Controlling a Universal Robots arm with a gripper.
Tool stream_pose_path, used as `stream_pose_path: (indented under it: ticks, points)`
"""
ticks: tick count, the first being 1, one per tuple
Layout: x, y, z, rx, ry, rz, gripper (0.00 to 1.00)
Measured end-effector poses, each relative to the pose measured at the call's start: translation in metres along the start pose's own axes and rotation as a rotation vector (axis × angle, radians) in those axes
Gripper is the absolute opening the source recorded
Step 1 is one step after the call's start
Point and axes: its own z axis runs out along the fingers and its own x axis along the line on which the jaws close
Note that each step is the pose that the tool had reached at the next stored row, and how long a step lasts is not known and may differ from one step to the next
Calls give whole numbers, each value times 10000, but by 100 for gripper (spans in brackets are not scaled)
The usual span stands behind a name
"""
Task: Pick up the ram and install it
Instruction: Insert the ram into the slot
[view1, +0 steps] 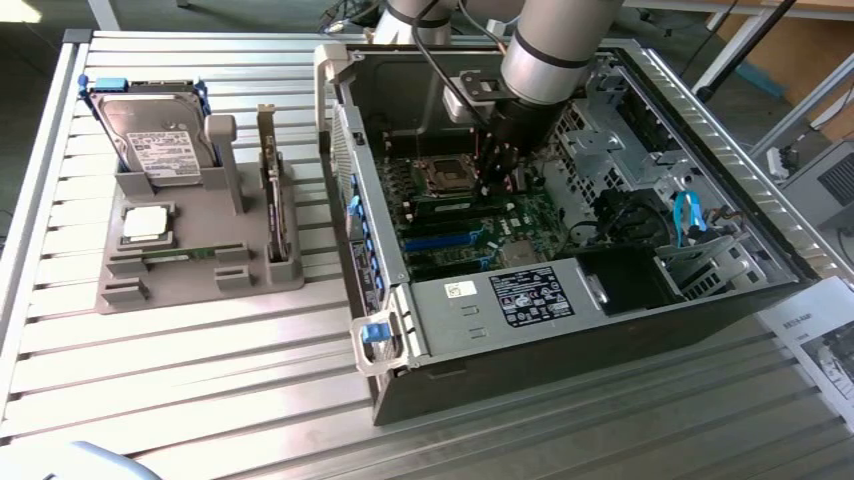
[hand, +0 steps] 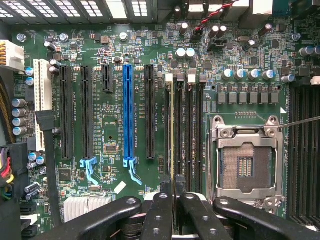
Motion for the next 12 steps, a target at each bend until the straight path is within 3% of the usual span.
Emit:
stream_pose_path:
  ticks: [12]
  points:
    - [-1,0,-1,2,-7,1,12]
